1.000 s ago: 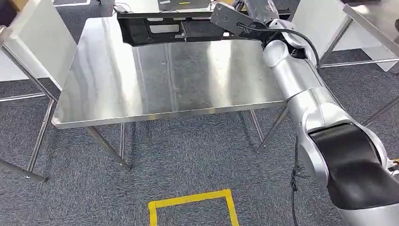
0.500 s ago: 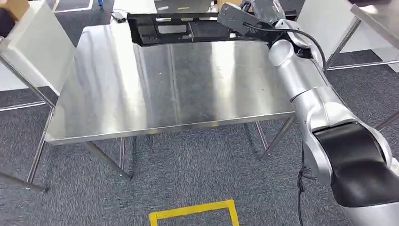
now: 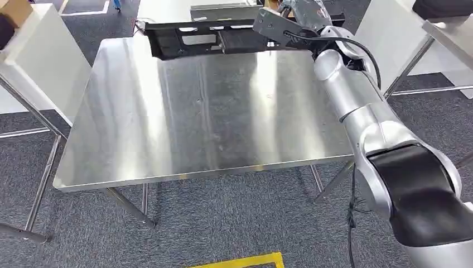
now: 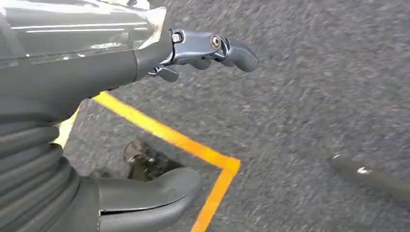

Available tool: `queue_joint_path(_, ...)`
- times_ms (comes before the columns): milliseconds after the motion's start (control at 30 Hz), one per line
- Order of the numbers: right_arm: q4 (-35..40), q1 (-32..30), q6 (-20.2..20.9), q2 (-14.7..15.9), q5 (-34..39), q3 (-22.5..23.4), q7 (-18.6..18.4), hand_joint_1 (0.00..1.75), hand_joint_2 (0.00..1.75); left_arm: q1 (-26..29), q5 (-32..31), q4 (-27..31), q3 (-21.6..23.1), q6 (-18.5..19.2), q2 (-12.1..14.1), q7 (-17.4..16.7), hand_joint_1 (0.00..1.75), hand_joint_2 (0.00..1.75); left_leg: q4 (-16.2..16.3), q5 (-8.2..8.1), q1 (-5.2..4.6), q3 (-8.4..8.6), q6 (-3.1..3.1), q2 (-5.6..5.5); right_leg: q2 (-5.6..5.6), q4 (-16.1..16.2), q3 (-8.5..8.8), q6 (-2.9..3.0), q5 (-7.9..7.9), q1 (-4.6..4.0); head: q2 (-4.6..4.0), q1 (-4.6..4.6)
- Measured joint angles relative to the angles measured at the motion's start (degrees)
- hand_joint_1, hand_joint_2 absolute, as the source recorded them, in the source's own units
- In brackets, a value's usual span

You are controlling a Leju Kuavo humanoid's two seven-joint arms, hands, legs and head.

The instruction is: Take the parts from the cabinet and place them on the table.

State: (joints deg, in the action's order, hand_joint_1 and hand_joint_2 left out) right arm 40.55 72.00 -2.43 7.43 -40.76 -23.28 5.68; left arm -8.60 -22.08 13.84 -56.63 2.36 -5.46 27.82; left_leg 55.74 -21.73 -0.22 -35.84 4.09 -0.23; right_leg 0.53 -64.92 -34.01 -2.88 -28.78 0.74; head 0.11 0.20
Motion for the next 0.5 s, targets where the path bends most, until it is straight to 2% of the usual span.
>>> queue_joint_path(33, -0.7, 0.2, -0.6, 0.0, 0.2, 0.0, 0.4, 1.75, 1.75, -0.3, 0.1, 0.0, 0.0, 0.0, 0.0, 0.0, 0.00, 1.75, 0.0, -0.32, -0.01, 0.13, 0.12, -0.16, -0.01, -4.7, -3.37, 0.17, -1.63, 0.00, 0.00, -0.02)
queue_joint_path(67, -1.6, 0.1, -1.1, 0.0, 0.6, 0.0, 0.9, 1.75, 1.75, -0.3, 0.2, 0.0, 0.0, 0.1, 0.0, 0.1, 0.00, 1.75, 0.0, -0.67, -0.02, 0.35, 0.19, -0.34, 0.00, -8.0, -6.10, 0.42, -3.53, -0.05, 0.00, 0.02)
queue_joint_path(100, -2.4, -0.1, -1.4, 0.0, 1.1, 0.0, 1.3, 1.75, 1.75, -0.3, 0.4, 0.0, 0.0, 0.1, 0.0, 0.2, 0.00, 1.75, 0.0, -1.00, -0.11, 0.69, 0.21, -0.55, 0.00, -9.3, -7.71, 0.45, -4.30, -0.10, 0.00, 0.00)
queue_joint_path(133, -3.1, -0.5, -2.0, 0.0, 1.9, 0.2, 2.2, 1.75, 1.75, -0.3, 0.5, -0.1, 0.0, 0.1, -0.2, 0.3, 0.00, 1.75, 0.0, -1.39, -0.16, 1.16, 0.20, -0.77, -0.01, -8.2, -8.09, 0.10, -3.62, -0.09, 0.00, 0.00)
queue_joint_path(167, -3.6, -0.9, -2.7, 0.0, 2.3, 0.4, 3.0, 1.75, 1.75, -0.3, 0.8, -0.1, 0.0, 0.1, -0.3, 0.5, 0.00, 1.75, 0.1, -1.86, -0.25, 1.72, 0.13, -0.97, -0.01, -4.7, -7.34, -0.31, -1.47, -0.10, 0.00, 0.00)
queue_joint_path(233, -4.6, -1.3, -3.7, 0.0, 2.8, 0.4, 4.4, 1.75, 1.75, -0.4, 0.9, -0.1, 0.0, 0.1, -0.4, 0.6, 0.00, 1.75, 0.4, -2.86, -0.35, 2.77, -0.12, -1.15, -0.10, 6.6, -3.75, -1.73, 5.69, -0.08, 0.00, 0.02)
queue_joint_path(267, -5.1, -1.5, -4.0, 0.0, 2.9, 0.4, 4.6, 1.75, 1.75, -0.4, 0.9, -0.2, 0.0, 0.1, -0.5, 0.6, 0.00, 1.75, 0.5, -3.24, -0.39, 2.90, -0.35, -1.26, -0.23, 9.3, -3.23, -1.23, 7.94, -0.16, 0.00, 0.02)
queue_joint_path(300, -5.6, -1.5, -4.2, 0.0, 3.0, 0.4, 4.8, 1.75, 1.75, -0.4, 0.9, -0.2, 0.0, 0.1, -0.5, 0.7, 0.00, 1.75, 0.6, -3.46, -0.50, 2.77, -0.67, -1.40, -0.39, 9.6, -3.53, 0.12, 6.53, -0.54, 0.00, 0.04)
queue_joint_path(333, -5.8, -1.6, -4.3, -0.2, 3.0, 0.5, 4.8, 1.75, 1.75, -0.5, 0.9, -0.2, 0.0, 0.1, -0.4, 0.7, 0.00, 1.75, 0.5, -3.65, -0.52, 2.29, -0.98, -1.39, -0.35, 9.4, -2.69, 0.89, 7.46, -0.82, 0.00, 0.17)
queue_joint_path(367, -5.9, -1.8, -4.3, -0.2, 2.9, 0.5, 4.8, 1.75, 1.75, -0.4, 1.0, -0.2, 0.0, 0.1, -0.5, 0.7, 0.00, 1.75, 0.9, -3.59, -0.59, 2.60, -1.11, -1.32, -0.26, 9.9, -2.95, 1.22, 7.69, -0.64, 0.00, 0.18)
queue_joint_path(400, -6.3, -2.0, -4.3, -0.2, 2.9, 0.4, 4.8, 1.75, 1.75, -0.4, 1.0, -0.2, 0.0, 0.1, -0.4, 0.7, 0.00, 1.75, 0.8, -3.41, -0.64, 2.41, -0.60, -1.21, -0.29, 9.6, -2.72, 0.78, 8.19, -0.23, 0.00, 0.10)
queue_joint_path(500, -7.1, -2.9, -6.7, -0.1, 2.7, 0.5, 4.9, 1.75, 1.75, -0.5, 0.7, -0.3, 0.0, 0.0, -0.5, 1.0, 0.00, 1.75, 0.7, -3.46, -0.57, 2.48, -0.64, -1.01, -0.02, 9.6, -2.87, 0.89, 8.08, -0.44, 0.00, 0.13)
